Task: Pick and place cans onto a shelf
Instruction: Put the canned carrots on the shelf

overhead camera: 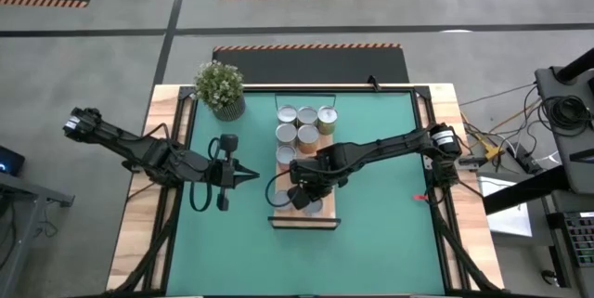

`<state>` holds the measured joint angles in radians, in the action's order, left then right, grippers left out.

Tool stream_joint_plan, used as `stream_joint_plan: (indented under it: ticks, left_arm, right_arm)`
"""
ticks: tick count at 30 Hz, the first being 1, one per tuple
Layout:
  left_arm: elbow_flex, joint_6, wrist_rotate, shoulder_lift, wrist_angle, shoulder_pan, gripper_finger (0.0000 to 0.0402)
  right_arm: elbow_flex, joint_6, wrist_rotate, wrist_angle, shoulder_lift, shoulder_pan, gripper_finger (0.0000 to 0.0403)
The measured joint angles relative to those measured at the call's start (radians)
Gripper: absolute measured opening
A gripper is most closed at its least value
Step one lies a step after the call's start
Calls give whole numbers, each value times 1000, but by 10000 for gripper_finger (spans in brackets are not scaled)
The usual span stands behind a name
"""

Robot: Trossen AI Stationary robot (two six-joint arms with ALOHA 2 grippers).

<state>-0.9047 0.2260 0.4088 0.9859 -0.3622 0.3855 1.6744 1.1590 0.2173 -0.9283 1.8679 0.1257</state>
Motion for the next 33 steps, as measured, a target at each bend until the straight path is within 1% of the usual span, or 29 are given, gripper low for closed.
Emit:
stream_joint_plan:
  ticks: [8, 15, 33]
  left_arm:
    - [0, 0, 0, 0, -1, 0, 0]
    - [0, 0, 0, 0, -2, 0, 0]
    - [0, 0, 0, 0, -4, 0, 0]
  right_arm:
    - [-15, -11, -8, 11, 0, 0, 9]
    - [-42, -17, -3, 58, 0, 0, 9]
    - [-58, -70, -12, 117, 0, -19, 9]
